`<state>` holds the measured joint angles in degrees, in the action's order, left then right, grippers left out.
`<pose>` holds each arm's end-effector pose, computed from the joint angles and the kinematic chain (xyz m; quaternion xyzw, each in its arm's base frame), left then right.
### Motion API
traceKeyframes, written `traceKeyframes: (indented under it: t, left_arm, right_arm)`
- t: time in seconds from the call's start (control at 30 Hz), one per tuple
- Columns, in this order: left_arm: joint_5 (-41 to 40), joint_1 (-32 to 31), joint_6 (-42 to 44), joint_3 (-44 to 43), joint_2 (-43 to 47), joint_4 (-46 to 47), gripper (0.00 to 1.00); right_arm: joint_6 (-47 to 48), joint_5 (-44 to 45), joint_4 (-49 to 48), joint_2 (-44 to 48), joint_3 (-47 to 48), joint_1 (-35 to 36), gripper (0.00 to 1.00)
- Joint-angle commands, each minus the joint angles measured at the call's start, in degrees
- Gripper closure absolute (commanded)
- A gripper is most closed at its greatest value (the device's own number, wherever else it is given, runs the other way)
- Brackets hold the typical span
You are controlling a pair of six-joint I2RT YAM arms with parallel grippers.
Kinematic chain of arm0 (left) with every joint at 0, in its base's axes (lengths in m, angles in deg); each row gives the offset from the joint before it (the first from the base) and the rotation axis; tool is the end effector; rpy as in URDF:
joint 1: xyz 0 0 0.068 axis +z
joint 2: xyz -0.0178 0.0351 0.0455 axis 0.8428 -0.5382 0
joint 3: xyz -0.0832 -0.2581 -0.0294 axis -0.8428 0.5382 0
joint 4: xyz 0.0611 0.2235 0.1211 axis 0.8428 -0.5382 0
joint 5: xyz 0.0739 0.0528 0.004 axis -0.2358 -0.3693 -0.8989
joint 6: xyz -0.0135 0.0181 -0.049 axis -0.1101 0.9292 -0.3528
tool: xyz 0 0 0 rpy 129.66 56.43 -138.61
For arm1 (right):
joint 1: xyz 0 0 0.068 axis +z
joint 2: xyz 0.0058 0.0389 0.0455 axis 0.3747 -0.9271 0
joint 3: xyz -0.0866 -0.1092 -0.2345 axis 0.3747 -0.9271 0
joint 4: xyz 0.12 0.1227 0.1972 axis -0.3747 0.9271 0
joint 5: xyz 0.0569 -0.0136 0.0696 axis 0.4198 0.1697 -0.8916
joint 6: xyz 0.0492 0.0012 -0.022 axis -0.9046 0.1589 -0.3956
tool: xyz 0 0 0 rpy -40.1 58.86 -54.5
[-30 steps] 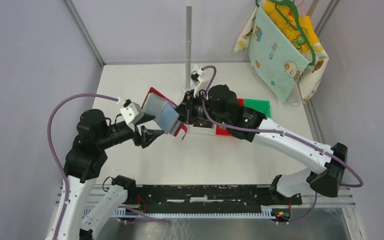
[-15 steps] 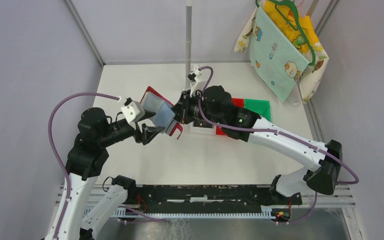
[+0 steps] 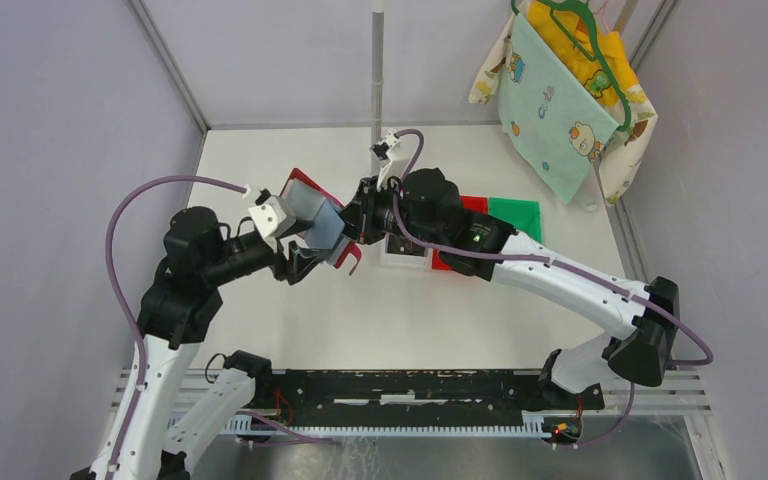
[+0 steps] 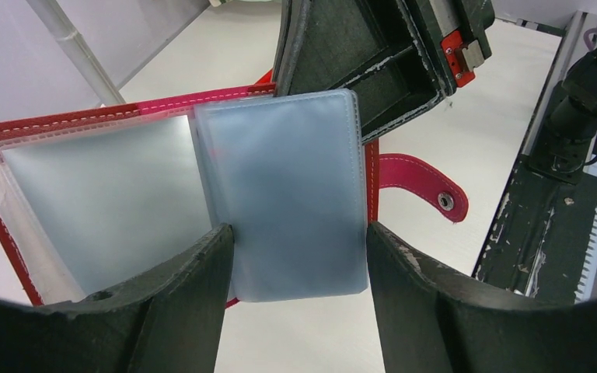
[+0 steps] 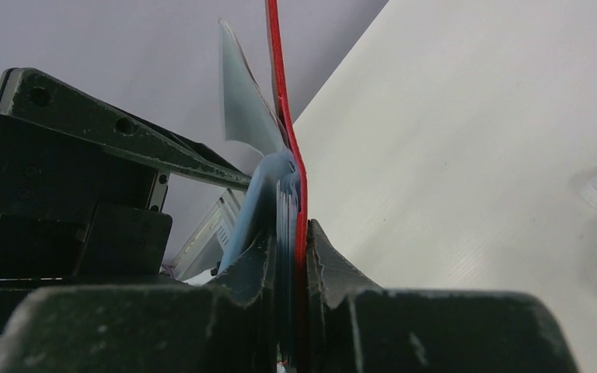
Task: Take the credit cards out of the card holder
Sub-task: Remove the credit card from the card holder.
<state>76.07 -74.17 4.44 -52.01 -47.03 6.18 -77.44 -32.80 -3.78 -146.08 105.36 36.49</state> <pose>0.1157 -0.0585 0.3993 0.4053 0.6589 -0.2759 0.5705 0.1785 0.2956 0.4036 -0.1284 0.7552 0.5107 0.3903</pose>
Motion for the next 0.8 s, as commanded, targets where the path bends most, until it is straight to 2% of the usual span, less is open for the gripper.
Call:
traceKeyframes:
  t: [0.0,0.2,0.37,0.6,0.77]
  left_arm:
    - [-0.76,-0.07,3.11,-0.60,-0.53,2.14,0.32]
    - [-2.71,-0.18,5.77,-1.60,0.39,1.34,0.34]
    - [0.12,-0.17,8.64,-3.98,0.51,-4.11,0.33]
    - [-1.14,-0.21,9.02,-4.94,1.27,-4.94,0.34]
    - [0.98,-0.20,6.96,-6.02,1.20,-5.09,0.33]
  right_arm:
    - [-0.83,0.41,-4.73,0.43,3.40,0.44,1.00]
    - [-0.31,0.63,-5.67,2.20,1.06,0.47,1.00]
    - [0.26,0.99,-6.52,4.45,-1.55,0.41,1.00]
    - [0.82,0.80,-6.52,5.92,-2.46,0.52,1.00]
    - [0.98,0.89,-6.52,6.78,-3.49,0.46,1.00]
